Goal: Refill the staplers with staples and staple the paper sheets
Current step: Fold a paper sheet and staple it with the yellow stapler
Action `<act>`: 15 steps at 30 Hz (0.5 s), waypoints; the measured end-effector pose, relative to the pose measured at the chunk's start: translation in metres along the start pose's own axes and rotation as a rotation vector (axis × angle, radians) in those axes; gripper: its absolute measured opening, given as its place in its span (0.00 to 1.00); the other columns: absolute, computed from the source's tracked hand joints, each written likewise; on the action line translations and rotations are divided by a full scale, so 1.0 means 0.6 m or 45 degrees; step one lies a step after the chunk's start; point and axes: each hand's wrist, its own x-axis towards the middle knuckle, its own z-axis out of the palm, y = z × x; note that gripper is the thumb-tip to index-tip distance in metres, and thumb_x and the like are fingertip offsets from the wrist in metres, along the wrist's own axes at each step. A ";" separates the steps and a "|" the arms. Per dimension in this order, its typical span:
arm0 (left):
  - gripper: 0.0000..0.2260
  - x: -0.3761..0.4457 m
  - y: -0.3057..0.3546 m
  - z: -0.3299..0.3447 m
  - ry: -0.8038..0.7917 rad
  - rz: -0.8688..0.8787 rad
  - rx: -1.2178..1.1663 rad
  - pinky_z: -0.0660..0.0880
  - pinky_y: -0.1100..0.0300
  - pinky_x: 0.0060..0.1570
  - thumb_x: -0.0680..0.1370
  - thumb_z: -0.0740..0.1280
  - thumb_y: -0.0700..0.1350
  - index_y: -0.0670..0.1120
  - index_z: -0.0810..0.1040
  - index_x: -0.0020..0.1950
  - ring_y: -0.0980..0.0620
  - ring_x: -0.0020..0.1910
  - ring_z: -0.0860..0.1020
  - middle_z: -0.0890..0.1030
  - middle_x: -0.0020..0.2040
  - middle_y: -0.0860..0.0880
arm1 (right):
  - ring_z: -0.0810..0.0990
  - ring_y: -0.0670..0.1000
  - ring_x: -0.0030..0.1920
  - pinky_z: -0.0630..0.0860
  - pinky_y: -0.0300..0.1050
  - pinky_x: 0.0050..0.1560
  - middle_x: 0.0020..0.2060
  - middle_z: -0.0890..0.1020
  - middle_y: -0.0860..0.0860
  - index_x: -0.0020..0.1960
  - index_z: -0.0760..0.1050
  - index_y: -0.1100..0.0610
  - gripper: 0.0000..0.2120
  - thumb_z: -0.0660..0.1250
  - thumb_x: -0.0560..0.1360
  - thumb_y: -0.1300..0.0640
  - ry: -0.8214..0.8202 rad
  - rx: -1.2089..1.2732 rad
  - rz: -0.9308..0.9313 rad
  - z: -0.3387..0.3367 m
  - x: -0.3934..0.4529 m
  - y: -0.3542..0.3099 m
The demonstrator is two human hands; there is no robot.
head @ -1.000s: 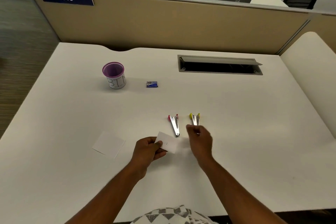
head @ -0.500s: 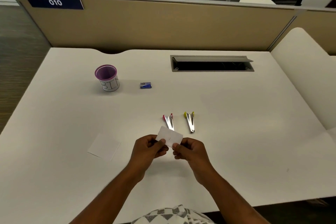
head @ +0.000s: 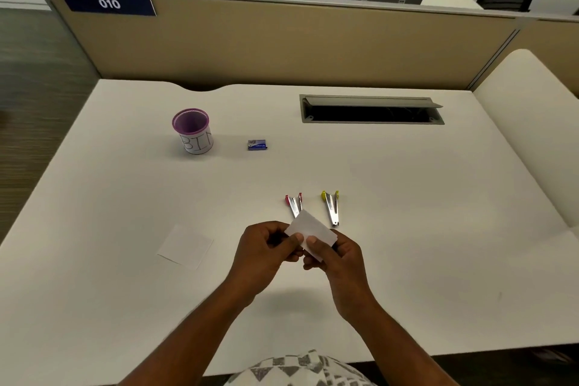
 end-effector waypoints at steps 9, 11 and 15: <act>0.21 -0.001 -0.010 0.001 0.117 -0.194 -0.255 0.84 0.52 0.42 0.70 0.76 0.58 0.41 0.80 0.50 0.44 0.39 0.87 0.85 0.41 0.43 | 0.85 0.49 0.38 0.80 0.37 0.38 0.38 0.86 0.47 0.46 0.84 0.49 0.03 0.74 0.75 0.50 0.283 -0.377 -0.265 -0.004 -0.002 0.005; 0.26 -0.003 -0.004 0.001 -0.001 -0.264 -0.399 0.84 0.50 0.47 0.68 0.75 0.61 0.41 0.80 0.52 0.41 0.44 0.87 0.86 0.43 0.43 | 0.83 0.47 0.39 0.77 0.33 0.40 0.37 0.84 0.44 0.45 0.82 0.49 0.03 0.76 0.75 0.54 0.383 -0.548 -0.475 -0.009 -0.002 0.005; 0.27 -0.008 0.007 0.010 -0.093 -0.281 -0.544 0.83 0.48 0.54 0.68 0.77 0.57 0.42 0.79 0.59 0.40 0.50 0.86 0.87 0.51 0.42 | 0.81 0.48 0.42 0.77 0.39 0.42 0.40 0.82 0.44 0.47 0.84 0.53 0.06 0.78 0.73 0.61 0.435 -0.760 -0.878 -0.013 -0.002 0.004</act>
